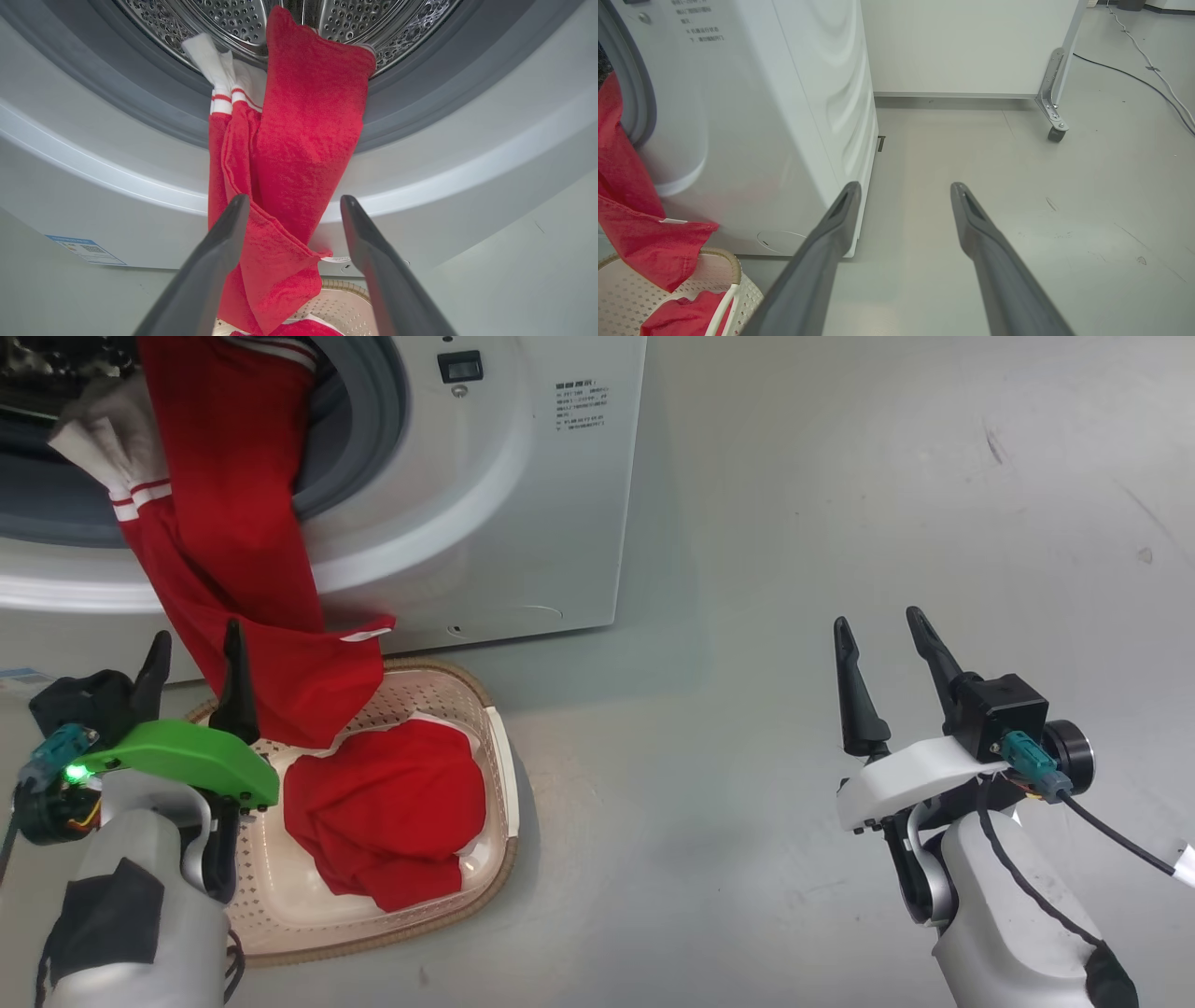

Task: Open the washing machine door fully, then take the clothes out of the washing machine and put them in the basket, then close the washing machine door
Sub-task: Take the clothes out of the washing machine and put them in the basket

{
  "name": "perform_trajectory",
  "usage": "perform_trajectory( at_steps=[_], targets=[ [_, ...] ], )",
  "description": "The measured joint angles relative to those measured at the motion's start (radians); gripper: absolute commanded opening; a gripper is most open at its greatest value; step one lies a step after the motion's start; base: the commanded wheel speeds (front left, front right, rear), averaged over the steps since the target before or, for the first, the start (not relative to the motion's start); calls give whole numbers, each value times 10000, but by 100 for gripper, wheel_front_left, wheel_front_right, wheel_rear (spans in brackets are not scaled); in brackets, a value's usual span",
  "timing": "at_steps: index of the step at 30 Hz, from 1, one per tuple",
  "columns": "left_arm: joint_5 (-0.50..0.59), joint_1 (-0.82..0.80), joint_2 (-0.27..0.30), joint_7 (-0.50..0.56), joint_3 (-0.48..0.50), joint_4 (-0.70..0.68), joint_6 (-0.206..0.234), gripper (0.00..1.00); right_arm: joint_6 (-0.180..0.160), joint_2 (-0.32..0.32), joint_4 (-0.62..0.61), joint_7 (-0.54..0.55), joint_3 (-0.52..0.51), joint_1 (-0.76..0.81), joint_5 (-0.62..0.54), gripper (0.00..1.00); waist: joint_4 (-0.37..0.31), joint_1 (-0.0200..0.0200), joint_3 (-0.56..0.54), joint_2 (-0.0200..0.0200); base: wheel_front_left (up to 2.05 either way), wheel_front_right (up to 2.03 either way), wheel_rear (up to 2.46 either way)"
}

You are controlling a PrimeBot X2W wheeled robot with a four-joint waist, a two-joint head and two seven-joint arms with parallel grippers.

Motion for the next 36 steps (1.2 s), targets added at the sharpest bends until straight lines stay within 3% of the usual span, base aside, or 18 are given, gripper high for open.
perform_trajectory(
  at_steps=[8,16,28,36],
  targets=[
    [86,737,67,-29,447,-1342,0,100,92,31,184,0,29,244,263,100,40,0,-718,0,0,0,0],
    [293,1305,63,-27,460,-1804,2,100,184,50,255,0,123,474,378,100,-102,-1,-1227,0,0,0,0],
    [748,1326,65,-29,127,-1967,2,100,182,48,138,0,303,476,525,100,-310,-1,-1133,0,0,0,0],
    [761,159,546,410,295,-1906,136,100,176,54,40,0,627,446,579,100,-451,-1,-672,0,0,0,0]
  ],
)
